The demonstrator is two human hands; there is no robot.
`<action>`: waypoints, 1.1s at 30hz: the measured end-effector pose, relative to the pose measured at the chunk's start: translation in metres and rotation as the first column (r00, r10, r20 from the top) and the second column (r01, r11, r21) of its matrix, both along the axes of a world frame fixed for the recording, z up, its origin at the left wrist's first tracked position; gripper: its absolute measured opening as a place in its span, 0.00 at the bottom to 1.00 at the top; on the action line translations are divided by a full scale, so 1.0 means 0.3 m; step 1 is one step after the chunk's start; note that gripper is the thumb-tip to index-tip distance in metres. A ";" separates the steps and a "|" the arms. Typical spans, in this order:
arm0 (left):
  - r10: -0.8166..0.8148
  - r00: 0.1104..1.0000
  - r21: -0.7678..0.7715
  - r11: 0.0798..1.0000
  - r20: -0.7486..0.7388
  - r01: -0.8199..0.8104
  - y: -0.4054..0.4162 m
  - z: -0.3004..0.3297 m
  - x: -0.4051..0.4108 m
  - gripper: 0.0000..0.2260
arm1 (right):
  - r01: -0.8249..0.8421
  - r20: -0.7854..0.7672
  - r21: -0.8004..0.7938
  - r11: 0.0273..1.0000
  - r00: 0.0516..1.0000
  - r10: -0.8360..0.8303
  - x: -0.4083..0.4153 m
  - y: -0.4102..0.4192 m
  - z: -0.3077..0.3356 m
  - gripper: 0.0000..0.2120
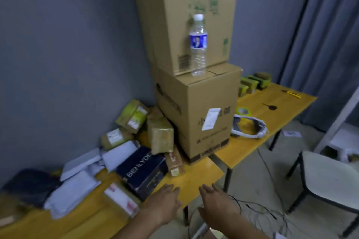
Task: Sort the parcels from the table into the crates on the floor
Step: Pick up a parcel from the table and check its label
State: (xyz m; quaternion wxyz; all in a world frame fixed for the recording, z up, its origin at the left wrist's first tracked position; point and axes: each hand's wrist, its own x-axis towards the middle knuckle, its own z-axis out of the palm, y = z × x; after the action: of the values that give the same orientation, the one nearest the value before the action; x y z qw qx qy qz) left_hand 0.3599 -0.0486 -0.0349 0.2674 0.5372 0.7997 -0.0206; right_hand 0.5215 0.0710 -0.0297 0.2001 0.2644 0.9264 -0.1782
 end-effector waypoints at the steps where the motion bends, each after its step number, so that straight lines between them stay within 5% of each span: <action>1: 0.039 0.999 0.007 0.999 -0.010 -0.039 -0.039 0.012 -0.042 0.27 | -0.034 -0.001 0.001 0.999 0.999 0.034 -0.046 -0.022 0.022 0.33; 11: 0.335 0.942 0.081 0.940 -0.027 -0.332 -0.305 -0.033 -0.428 0.32 | -0.188 -0.019 0.081 0.979 0.982 0.190 -0.482 -0.189 0.105 0.32; 18: 0.368 0.930 0.007 0.930 0.025 -0.368 -0.247 -0.199 -0.665 0.44 | -0.124 0.041 0.060 0.991 0.992 0.121 -0.727 -0.203 0.037 0.31; 23: 0.352 0.932 -0.019 0.935 -0.091 -0.355 -0.118 -0.323 -0.757 0.54 | -0.042 0.076 0.027 0.999 0.996 0.040 -0.848 -0.166 -0.001 0.28; 33: 0.313 0.946 -0.228 0.918 -0.085 -0.324 0.016 -0.403 -0.870 0.64 | 0.132 0.145 -0.010 0.991 0.981 -0.129 -0.865 -0.109 -0.087 0.36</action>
State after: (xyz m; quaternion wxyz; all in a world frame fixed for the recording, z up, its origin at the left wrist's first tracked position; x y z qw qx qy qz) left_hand 0.0990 -0.0437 -0.1559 0.3110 0.3633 0.8741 -0.0857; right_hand 0.2621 0.0383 -0.0557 0.2568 0.3347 0.8886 -0.1803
